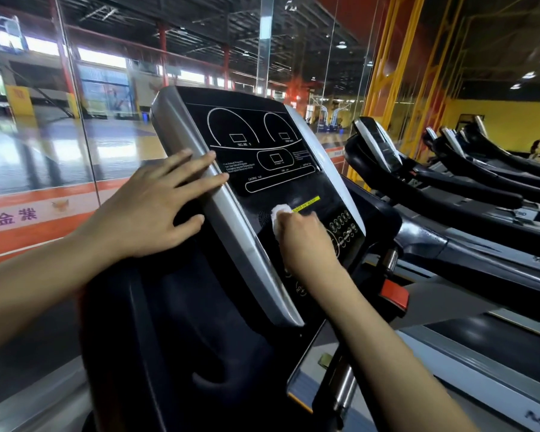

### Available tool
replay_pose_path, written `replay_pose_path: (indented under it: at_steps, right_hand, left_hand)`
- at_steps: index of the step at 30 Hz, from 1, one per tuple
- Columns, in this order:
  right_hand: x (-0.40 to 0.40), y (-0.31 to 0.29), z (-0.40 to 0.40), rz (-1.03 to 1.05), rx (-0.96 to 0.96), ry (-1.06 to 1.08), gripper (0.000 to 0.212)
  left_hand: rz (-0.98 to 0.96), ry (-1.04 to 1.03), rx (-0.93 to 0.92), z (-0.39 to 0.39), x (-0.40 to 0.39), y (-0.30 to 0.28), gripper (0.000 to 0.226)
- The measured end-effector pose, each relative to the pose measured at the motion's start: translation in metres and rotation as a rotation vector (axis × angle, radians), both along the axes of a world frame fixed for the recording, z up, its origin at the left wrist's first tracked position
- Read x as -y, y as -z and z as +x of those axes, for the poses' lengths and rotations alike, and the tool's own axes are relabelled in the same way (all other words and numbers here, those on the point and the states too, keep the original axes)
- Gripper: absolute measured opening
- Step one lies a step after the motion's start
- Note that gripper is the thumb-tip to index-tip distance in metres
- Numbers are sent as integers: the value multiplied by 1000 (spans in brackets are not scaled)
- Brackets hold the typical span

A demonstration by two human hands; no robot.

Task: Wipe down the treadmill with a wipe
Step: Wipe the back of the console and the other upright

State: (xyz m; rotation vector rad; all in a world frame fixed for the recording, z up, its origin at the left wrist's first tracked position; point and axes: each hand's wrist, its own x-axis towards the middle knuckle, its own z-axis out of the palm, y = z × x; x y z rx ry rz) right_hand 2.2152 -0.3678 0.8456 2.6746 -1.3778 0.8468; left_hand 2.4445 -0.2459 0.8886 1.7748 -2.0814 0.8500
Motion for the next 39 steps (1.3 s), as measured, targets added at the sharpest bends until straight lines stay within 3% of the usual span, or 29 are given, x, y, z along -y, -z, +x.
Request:
replay_pose_path:
  at_steps: [6,11,13,17,19,20,23,25,30,33,39]
  right_hand:
    - [57,-45,7,163,-106,225,37]
    - [86,-43,-1,196,-196,275,26]
    - [78,-40,-3,203,-229,264,15]
    - [19,-15,6,33,-248,151,24]
    - [-20,6,11,-114,-161,24,22]
    - [-35,14,10,-134,-30,-56,20]
    - [-46,25,-1,41,341,-253,26]
    - [-42,26,-3,114,465,-344,39]
    - [-58,47,-13,147,573,-423,49]
    - [-47,83,-42,106,502,-420,50]
    - [30,95,-68,223,513,-108,48]
  left_hand:
    - [-2,2,-9,0,1,0,73]
    - [-1,4,-26,1,0,1,73]
    - [2,0,-42,0,-1,0,73]
    - [7,8,-56,-1,0,-1,73]
    - [15,5,-56,-2,-1,0,73]
    - [19,3,-53,-2,-1,0,73]
    - [36,-5,-47,-4,-4,-2,73]
    - [39,-5,-56,-5,-5,-3,74]
    - [38,-18,-49,-6,-5,-3,74]
    - [54,-37,-15,-8,-5,-4,74]
    - [74,-192,-83,-49,-14,6,84]
